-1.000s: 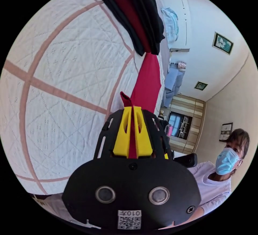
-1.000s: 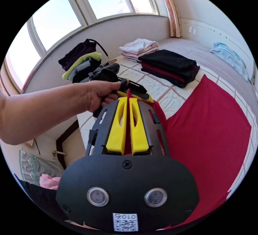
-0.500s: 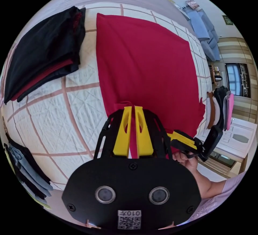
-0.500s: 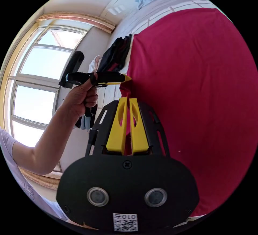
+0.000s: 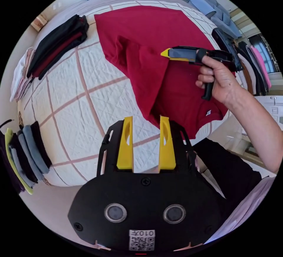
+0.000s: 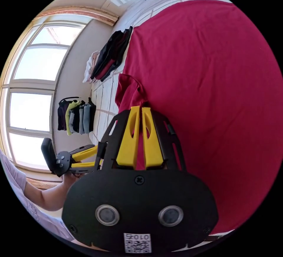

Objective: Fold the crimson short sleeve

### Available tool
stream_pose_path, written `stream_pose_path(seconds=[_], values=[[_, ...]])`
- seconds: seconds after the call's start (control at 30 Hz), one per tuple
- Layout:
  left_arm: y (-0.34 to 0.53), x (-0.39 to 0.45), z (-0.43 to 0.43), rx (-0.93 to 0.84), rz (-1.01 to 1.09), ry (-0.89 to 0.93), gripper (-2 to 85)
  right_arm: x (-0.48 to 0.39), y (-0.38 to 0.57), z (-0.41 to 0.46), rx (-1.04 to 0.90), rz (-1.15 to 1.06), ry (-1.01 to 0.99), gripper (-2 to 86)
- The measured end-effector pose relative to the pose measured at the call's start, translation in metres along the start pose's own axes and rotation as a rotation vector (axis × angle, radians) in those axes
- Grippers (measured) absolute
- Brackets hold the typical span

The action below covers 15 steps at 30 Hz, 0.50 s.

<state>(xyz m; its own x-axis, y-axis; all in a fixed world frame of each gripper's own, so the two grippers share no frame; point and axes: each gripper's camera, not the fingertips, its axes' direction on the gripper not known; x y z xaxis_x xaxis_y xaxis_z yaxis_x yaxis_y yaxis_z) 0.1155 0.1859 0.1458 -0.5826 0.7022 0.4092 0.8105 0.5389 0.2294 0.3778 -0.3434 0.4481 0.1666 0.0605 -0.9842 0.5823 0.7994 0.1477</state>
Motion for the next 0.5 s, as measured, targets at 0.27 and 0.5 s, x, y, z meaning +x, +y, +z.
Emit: stream_pose_path(seconds=[0.27, 0.5], values=[[-0.006, 0.021, 0.015, -0.016, -0.139, -0.026, 3.0, 0.003, -0.013, 0.026, -0.058, -0.062, -0.027, 3.4], [0.033, 0.039, 0.02, -0.002, -0.159, 0.017, 1.0, 0.027, -0.003, 0.075, -0.241, -0.074, 0.083, 3.2]])
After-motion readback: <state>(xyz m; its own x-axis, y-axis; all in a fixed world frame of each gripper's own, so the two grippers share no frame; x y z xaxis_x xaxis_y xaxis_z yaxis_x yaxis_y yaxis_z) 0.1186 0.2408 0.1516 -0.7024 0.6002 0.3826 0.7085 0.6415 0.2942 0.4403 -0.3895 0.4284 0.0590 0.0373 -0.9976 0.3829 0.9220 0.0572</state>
